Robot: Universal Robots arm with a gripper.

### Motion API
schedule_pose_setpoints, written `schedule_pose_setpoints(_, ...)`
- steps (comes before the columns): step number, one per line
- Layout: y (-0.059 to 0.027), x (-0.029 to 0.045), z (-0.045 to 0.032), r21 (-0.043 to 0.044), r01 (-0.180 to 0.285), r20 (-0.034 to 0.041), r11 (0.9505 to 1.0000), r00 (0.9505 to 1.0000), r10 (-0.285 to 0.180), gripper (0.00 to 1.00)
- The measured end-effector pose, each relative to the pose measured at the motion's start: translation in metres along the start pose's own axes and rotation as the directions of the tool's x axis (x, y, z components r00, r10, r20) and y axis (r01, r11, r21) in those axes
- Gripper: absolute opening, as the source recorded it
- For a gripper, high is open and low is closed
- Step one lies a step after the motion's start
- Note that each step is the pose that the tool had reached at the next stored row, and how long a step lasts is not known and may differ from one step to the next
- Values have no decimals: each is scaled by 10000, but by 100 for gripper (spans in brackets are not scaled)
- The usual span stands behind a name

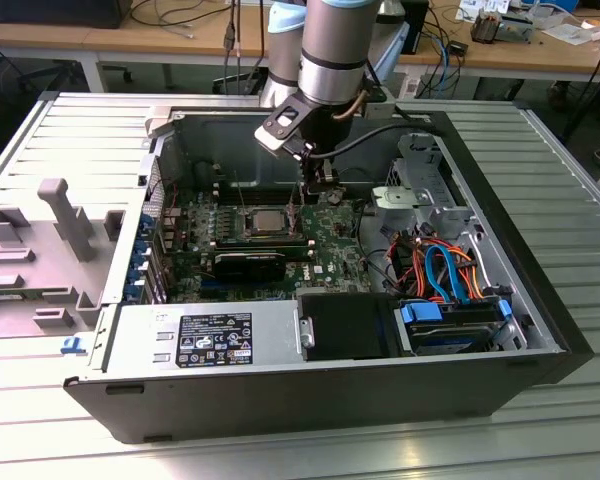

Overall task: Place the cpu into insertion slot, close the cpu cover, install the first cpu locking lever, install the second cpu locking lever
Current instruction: 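Close the cpu cover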

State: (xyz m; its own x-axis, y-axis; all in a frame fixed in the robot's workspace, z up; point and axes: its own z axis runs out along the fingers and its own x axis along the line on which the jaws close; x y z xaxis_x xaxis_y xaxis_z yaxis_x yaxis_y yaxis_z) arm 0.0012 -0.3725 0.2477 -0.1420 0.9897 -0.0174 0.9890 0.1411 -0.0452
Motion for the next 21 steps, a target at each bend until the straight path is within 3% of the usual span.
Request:
schedule_pose_setpoints(9, -143, 21, 9, 0, 0, 0, 10000, 10000, 0, 11)
schedule_pose_setpoints(16, -325, 47, 38, 0, 0, 0, 10000, 10000, 0, 11)
schedule_pose_setpoints(19, -473, 70, 95, -1, 0, 0, 10000, 10000, 0, 11)
schedule_pose_setpoints(21, -528, 78, 147, -1, 0, 1, 10000, 10000, 0, 11)
